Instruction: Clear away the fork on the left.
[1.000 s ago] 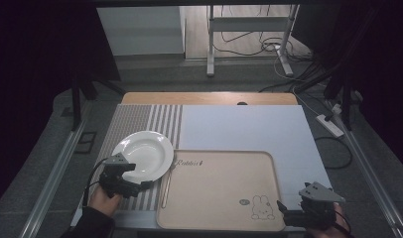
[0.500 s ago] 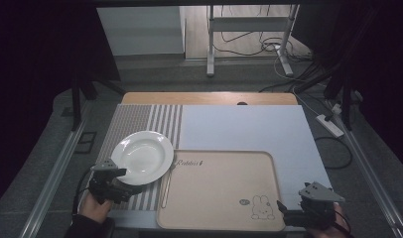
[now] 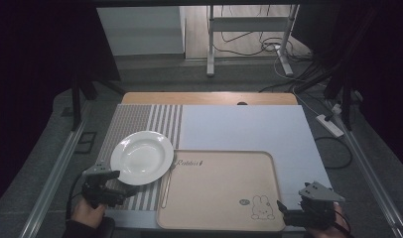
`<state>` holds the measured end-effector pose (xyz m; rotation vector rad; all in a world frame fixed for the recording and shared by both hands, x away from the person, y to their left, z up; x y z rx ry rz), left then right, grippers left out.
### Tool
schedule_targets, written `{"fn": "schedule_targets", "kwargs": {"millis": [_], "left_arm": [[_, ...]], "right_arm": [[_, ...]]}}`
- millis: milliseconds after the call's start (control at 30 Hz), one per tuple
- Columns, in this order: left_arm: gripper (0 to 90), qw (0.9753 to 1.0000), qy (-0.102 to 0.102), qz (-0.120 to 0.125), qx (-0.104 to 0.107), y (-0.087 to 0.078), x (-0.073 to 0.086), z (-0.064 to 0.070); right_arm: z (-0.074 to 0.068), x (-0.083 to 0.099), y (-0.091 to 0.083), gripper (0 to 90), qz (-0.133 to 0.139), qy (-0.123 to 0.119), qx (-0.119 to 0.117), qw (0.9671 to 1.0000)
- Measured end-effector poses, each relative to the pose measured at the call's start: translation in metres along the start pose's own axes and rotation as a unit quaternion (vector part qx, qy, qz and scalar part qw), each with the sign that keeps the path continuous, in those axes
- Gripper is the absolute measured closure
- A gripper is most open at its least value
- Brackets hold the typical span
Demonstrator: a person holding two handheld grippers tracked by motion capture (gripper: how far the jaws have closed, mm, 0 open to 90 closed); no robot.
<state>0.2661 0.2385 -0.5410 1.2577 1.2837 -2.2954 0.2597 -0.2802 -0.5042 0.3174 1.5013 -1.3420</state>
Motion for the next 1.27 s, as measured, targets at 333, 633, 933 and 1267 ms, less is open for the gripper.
{"fn": "schedule_targets", "kwargs": {"millis": [333, 633, 933, 1267], "left_arm": [[0.0, 0.9999, -0.001, 0.009, -0.014, -0.010, 0.004, -0.002], [0.0, 0.9997, 0.002, 0.015, -0.021, -0.016, 0.007, -0.001], [0.0, 0.9994, 0.002, 0.024, -0.025, -0.023, 0.011, 0.001], [0.0, 0.9994, 0.003, 0.026, -0.025, -0.026, 0.013, 0.002]], "right_arm": [[0.000, 0.000, 0.000, 0.0, -0.001, 0.001, 0.000, 1.0000], [0.000, 0.000, 0.001, 0.0, -0.002, 0.001, 0.001, 1.0000], [0.000, 0.000, 0.001, 0.0, -0.003, 0.002, 0.001, 1.0000], [0.000, 0.001, 0.001, 0.0, -0.004, 0.001, 0.002, 1.0000]]}}
Point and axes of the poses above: each handheld gripper's, and its own axes: y roughly forward along the jaws, x roughly out of its underside, z roughly to its right, the point moved 7 cm from there along y, roughly forward along the jaws, and after that the axes turned 6 degrees about z, right-handed, at the moved point
